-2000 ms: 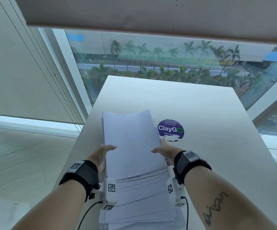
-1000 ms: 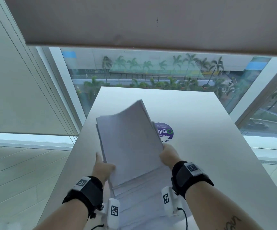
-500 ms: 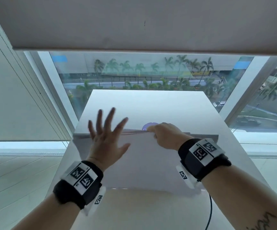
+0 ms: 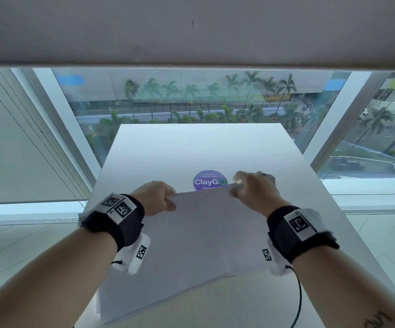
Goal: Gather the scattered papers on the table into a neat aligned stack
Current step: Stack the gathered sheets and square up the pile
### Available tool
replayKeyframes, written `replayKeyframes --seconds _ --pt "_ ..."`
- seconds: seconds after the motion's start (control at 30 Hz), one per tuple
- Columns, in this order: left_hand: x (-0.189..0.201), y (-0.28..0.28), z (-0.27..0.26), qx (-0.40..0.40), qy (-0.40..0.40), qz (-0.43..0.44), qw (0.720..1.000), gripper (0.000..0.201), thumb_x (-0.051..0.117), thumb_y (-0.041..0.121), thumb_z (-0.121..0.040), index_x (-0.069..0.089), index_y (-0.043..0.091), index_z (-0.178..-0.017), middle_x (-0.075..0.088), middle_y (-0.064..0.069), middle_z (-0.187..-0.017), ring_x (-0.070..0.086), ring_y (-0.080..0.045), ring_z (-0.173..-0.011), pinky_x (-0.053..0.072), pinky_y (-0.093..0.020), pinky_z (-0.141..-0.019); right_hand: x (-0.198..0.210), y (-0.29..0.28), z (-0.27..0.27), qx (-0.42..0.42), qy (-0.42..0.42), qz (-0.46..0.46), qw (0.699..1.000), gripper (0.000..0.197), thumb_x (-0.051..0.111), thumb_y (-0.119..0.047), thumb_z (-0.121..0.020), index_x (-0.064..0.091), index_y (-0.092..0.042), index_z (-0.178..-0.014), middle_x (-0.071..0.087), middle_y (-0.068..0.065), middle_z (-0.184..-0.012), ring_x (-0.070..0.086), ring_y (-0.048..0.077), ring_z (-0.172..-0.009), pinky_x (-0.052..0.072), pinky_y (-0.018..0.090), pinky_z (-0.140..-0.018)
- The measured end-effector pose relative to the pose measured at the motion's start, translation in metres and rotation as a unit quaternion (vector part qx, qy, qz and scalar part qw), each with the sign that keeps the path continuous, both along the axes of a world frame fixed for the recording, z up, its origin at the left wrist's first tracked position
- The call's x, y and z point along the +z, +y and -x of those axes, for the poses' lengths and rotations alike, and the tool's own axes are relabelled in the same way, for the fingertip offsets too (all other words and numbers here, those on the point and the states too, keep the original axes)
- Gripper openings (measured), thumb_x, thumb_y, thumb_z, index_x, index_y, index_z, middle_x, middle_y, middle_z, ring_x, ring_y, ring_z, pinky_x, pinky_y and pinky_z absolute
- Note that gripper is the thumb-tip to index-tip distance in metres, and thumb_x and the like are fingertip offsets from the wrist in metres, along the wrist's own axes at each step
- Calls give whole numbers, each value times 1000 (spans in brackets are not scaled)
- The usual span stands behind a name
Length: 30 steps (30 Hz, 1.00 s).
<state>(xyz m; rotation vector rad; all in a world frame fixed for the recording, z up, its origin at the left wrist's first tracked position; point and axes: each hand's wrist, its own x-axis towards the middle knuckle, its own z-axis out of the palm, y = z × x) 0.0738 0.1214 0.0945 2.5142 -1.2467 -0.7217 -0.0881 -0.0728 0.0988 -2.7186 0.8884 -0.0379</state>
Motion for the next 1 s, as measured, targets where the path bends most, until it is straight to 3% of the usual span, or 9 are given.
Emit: replayKeyframes --seconds 0.13,0.23,0.27,0.33,0.37,0.47,0.7,0.87,1.0 --pt "-27 -5 -8 14 24 -38 999 17 65 19 -80 60 28 -66 53 8 -58 51 -13 -59 37 -21 -60 -35 -40 39 -201 -69 -154 965 68 67 -36 -80 37 -18 -138 43 16 -137 40 36 -127 33 42 -105" --pt "-46 -14 -7 26 8 -79 997 13 64 22 -81 70 21 -93 63 0 -79 58 -19 -79 42 -23 -73 -73 -52 61 -254 -41 -323 911 66 66 -30 -84 37 -6 -138 42 18 -141 41 32 -129 35 41 -104" --pt "-52 -14 -6 24 -7 -95 995 20 63 23 -82 69 19 -100 66 -2 -88 60 -21 -86 44 -25 -77 -85 -49 68 -265 -25 -372 889 54 64 -30 -86 45 -7 -131 47 15 -133 46 31 -122 39 40 -97" --pt "-65 -15 -1 23 -22 -111 993 25 60 25 -84 67 18 -107 69 -6 -105 62 -24 -99 47 -29 -86 -102 -41 79 -275 -13 -423 863 12 61 -27 -88 52 -20 -84 49 6 -87 50 20 -80 38 31 -68" --pt "-70 -19 2 22 -31 -125 991 25 59 25 -85 66 19 -108 68 -6 -111 62 -25 -103 47 -30 -88 -111 -42 81 -280 -1 -428 859 30 59 -23 -88 39 -22 -66 36 2 -71 38 16 -62 30 27 -58" --pt "-87 -40 7 13 -99 -173 980 24 50 23 -87 59 21 -109 63 -3 -118 58 -22 -110 40 -34 -93 -129 -52 79 -296 -5 -417 859 44 60 -16 -87 27 -19 -59 23 -2 -64 22 14 -52 16 24 -50" --pt "-113 -42 14 92 -174 -171 965 49 48 17 -85 38 28 -131 41 1 -136 39 -21 -125 33 -46 -100 -132 -49 60 -294 23 -368 882 42 62 -16 -83 31 -16 -55 29 1 -58 26 16 -50 19 25 -48" --pt "-110 -9 16 249 -50 -101 962 73 55 42 -84 16 31 -144 8 -1 -154 16 -30 -138 28 -49 -107 -132 -51 56 -312 40 -366 876 22 59 -23 -84 58 -1 -88 60 16 -94 59 30 -89 46 35 -77" --pt "-110 52 7 443 41 -34 895 76 61 41 -81 26 17 -143 18 -16 -147 22 -39 -131 27 -43 -109 -137 -54 56 -331 40 -361 871 38 59 -28 -79 60 3 -101 64 18 -108 60 36 -104 49 43 -94"
